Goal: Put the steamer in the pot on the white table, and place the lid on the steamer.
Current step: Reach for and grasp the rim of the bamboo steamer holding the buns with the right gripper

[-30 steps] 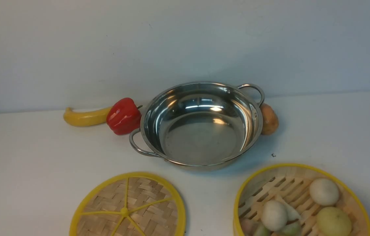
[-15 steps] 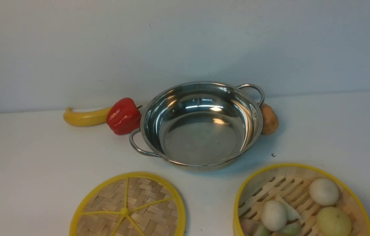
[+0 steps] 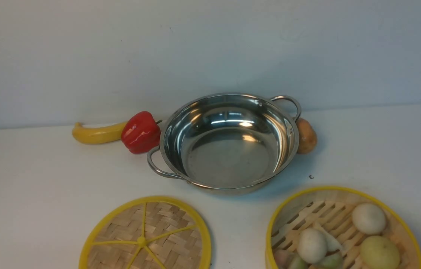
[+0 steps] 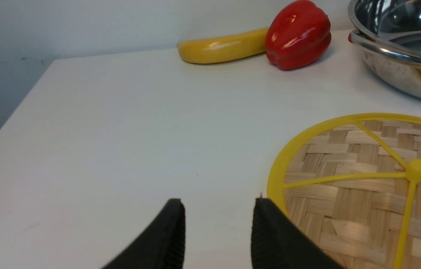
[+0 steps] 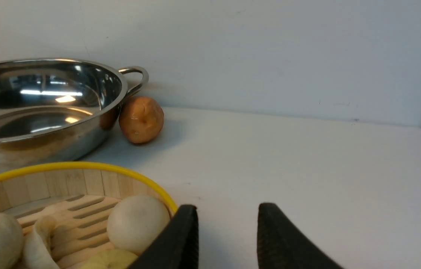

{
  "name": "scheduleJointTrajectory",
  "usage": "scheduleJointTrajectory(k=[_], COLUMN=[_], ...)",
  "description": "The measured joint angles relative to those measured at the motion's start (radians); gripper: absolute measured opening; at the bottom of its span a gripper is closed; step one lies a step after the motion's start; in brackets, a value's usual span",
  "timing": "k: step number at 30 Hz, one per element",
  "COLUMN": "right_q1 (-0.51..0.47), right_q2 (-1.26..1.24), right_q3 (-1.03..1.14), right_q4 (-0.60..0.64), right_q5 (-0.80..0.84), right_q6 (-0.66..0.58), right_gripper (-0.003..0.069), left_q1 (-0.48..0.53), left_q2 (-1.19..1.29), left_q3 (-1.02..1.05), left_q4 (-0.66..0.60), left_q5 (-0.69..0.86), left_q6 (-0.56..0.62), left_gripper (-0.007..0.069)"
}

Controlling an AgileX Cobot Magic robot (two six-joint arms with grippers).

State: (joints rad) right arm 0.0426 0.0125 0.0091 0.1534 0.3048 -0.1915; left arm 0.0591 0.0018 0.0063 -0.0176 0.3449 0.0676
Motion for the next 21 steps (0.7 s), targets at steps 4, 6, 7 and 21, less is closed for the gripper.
scheduleJointTrajectory(k=[4,6,7,21], right_q1=[0.000,0.000,0.000,0.000], right_q2=[0.000,0.000,0.000,0.000], right_q3=[0.000,0.000,0.000,0.000], right_q4=[-0.016,-0.071,-0.114,-0.058], right_q5=[-0.023,-0.033,-0.038,-0.075], right_q6=[-0.008,-0.024,-0.040,0.121], right_gripper=[0.0244,0.0244,0.0244,0.0244], left_q1=[0.000,0.000,0.000,0.000], left_q2=[0.000,0.000,0.000,0.000], left_q3=[0.000,0.000,0.000,0.000], left_q4=[0.000,0.000,0.000,0.000], left_q5=[0.000,0.000,0.000,0.000], left_q6=[0.000,0.000,0.000,0.000], left_gripper=[0.0245,0.0245,0.0245,0.0245])
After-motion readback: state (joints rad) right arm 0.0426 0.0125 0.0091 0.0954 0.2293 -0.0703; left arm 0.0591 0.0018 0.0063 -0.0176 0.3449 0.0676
